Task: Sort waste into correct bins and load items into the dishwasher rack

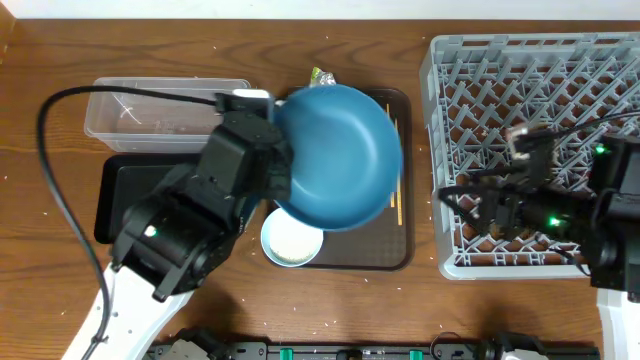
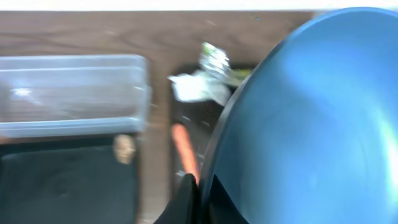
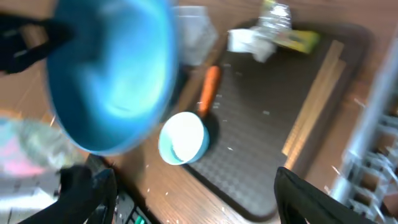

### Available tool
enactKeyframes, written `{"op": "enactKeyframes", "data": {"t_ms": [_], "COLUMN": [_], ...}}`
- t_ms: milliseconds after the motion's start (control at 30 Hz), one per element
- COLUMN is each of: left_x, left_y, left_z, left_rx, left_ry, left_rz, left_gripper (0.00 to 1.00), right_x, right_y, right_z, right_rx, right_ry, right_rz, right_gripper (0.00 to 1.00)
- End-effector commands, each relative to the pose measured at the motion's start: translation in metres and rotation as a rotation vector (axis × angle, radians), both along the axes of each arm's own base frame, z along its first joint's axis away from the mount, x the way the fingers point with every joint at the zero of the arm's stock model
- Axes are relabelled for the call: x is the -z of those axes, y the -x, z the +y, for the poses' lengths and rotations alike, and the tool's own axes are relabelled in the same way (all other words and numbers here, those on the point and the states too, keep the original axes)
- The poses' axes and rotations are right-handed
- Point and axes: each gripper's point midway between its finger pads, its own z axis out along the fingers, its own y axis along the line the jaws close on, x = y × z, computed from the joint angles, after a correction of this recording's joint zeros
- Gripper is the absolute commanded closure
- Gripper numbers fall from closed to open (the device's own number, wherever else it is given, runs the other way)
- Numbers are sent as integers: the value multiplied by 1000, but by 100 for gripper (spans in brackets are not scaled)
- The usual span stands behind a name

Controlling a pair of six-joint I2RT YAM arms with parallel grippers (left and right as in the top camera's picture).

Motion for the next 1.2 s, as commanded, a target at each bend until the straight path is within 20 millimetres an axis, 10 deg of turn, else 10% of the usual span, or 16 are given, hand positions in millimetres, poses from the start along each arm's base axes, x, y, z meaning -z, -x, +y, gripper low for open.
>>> {"op": "enactKeyframes", "data": {"t_ms": [0,233,400,533,700,867,1167], "left_x": [-4,-15,-17,-20,-27,-40,-53], "left_y": [11,22,27,26,29,34,45], "left_z": [-33,-64,-73,-74,-70,-60,-51], "left_rx": [140,252,284,285,332,330,333], "left_ry": [90,155,160,167,124,111,131], "left_rz": [21,-2,-8,-19,-66,-119,-155], "left_gripper": [94,94,92,47,20,18,18], "right_x": [-13,11,15,10,12,-23,-66], "right_y": [11,-8,-22,-40,-88,-79,-73], "right_z": [25,32,36,25,-84,-203,-287], "right_rx": [-147,-121,-110,-12,632,1279,1775], "right_ry": [-13,158,147,182,472,803,1109], "right_rz": [-87,-96,-81,-121,-120,-206,-291], "right_gripper": [25,43,99,99,99,99,99]}}
